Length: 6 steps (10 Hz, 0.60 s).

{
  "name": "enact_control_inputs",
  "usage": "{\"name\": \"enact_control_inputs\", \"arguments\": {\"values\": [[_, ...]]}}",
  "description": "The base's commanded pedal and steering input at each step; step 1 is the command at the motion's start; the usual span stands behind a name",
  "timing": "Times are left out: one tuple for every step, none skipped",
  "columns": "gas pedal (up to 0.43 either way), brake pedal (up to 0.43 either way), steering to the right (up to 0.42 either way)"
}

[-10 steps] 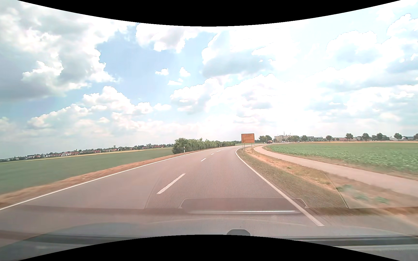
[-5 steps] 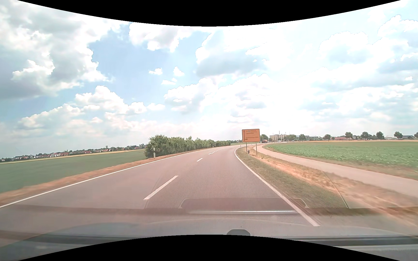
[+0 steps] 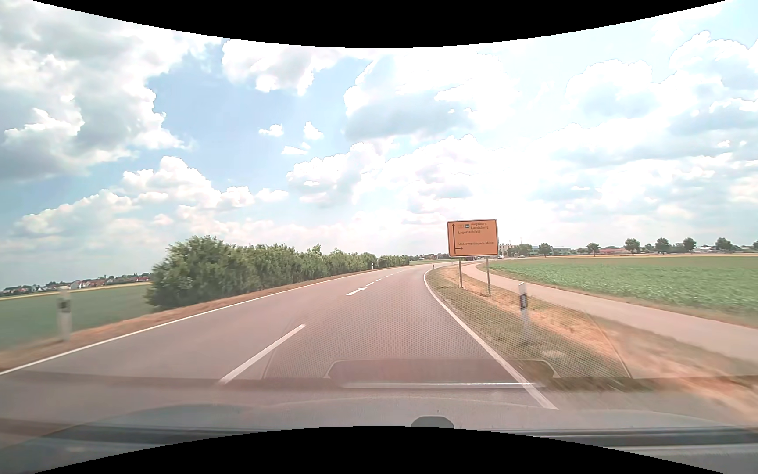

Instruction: Follow the waypoints while adhering to traffic rules and regulations

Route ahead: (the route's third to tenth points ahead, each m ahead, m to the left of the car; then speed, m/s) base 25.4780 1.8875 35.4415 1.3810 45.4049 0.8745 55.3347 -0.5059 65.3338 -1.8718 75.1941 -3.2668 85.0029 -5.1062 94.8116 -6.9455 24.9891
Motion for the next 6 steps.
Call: {"name": "enact_control_inputs", "arguments": {"values": [[0.098,0.0,0.008],[0.098,0.0,0.004],[0.087,0.0,0.004],[0.079,0.0,0.004],[0.067,0.0,0.007],[0.067,0.0,0.009]]}}
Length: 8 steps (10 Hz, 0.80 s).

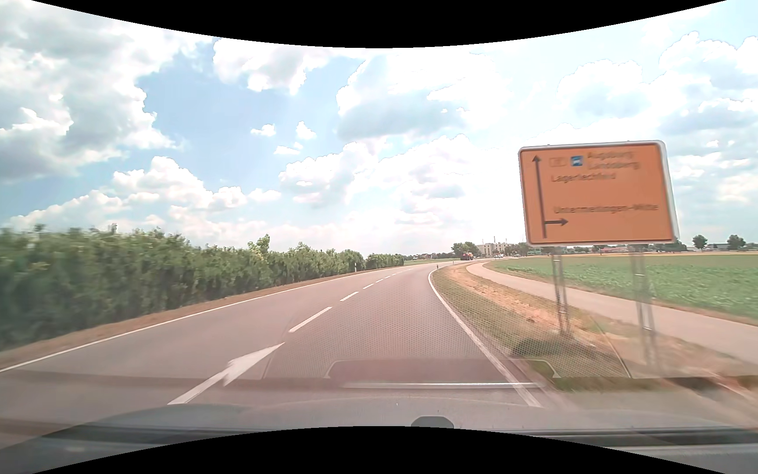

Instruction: Follow the waypoints while adhering to traffic rules and regulations

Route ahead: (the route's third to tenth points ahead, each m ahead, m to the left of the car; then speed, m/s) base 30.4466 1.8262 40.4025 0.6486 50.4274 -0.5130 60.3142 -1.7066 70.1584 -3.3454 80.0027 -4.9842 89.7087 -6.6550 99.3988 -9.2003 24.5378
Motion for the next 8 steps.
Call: {"name": "enact_control_inputs", "arguments": {"values": [[0.047,0.0,0.01],[0.039,0.0,0.01],[0.02,0.0,0.01],[0.02,0.0,0.012],[0.02,0.0,0.015],[0.02,0.0,0.017],[0.008,0.0,0.017],[0.008,0.0,0.018]]}}
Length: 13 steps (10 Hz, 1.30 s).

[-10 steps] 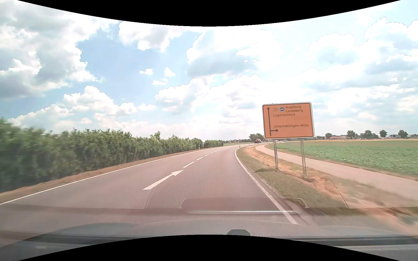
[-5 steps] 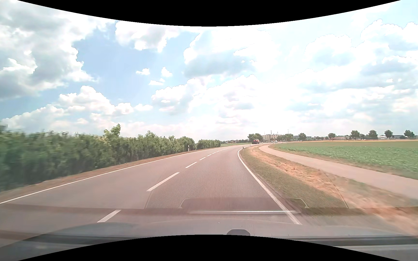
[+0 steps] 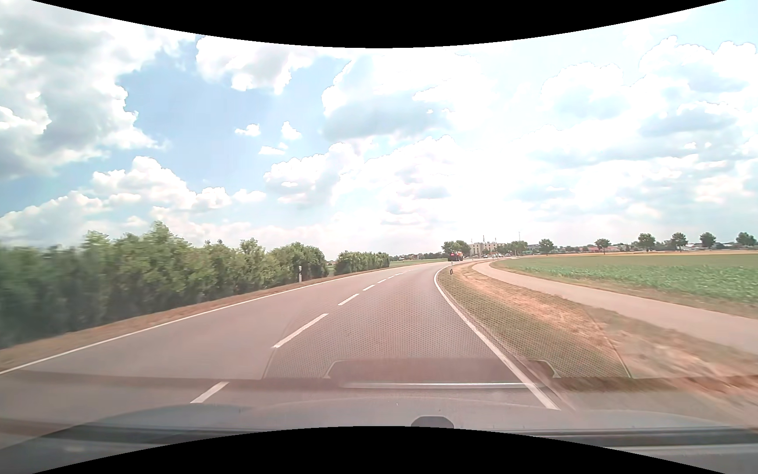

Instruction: Follow the waypoints while adhering to traffic rules and regulations

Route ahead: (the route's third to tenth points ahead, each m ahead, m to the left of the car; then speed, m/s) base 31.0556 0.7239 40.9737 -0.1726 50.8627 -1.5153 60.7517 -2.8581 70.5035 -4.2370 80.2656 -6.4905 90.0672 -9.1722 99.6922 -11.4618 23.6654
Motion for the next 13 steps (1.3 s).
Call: {"name": "enact_control_inputs", "arguments": {"values": [[0.008,0.0,0.018],[0.008,0.0,0.02],[0.008,0.0,0.024],[0.008,0.0,0.024],[0.008,0.0,0.024],[0.008,0.0,0.023],[0.008,0.0,0.021],[0.008,0.0,0.017],[0.02,0.0,0.015],[0.079,0.0,0.015],[0.079,0.0,0.015],[0.079,0.0,0.015],[0.067,0.0,0.016]]}}
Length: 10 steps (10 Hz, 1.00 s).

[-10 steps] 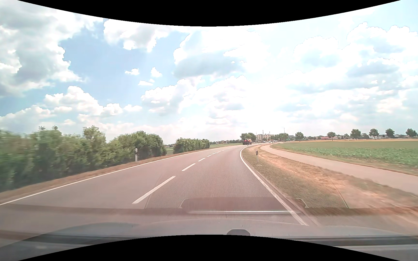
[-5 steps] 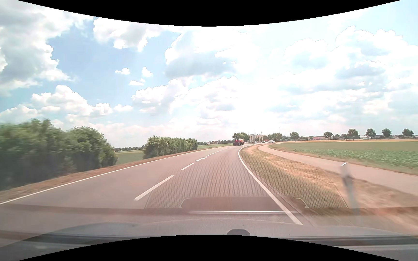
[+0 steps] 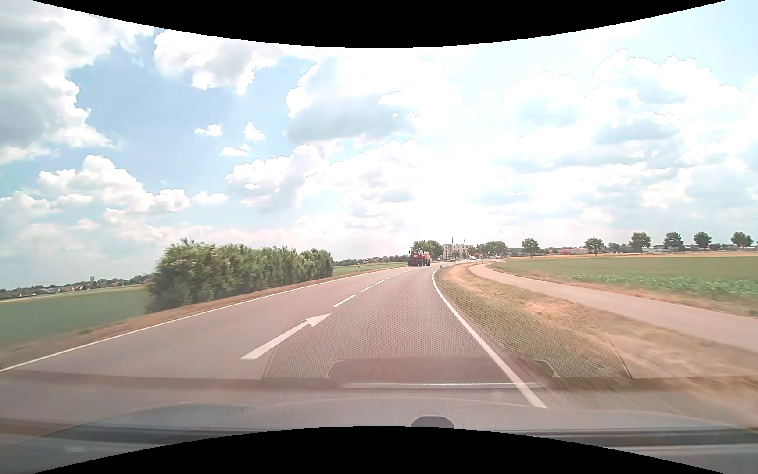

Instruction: Follow the waypoints while adhering to traffic rules and regulations

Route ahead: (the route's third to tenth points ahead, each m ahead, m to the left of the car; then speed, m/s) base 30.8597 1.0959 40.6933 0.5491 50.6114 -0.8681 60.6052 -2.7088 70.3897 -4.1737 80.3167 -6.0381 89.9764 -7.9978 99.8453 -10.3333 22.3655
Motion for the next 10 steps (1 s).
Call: {"name": "enact_control_inputs", "arguments": {"values": [[0.067,0.0,0.016],[0.059,0.0,0.017],[0.059,0.0,0.017],[0.059,0.0,0.017],[0.047,0.0,0.017],[0.039,0.0,0.017],[0.039,0.0,0.017],[0.039,0.0,0.017],[0.039,0.0,0.017],[0.11,0.0,0.016]]}}
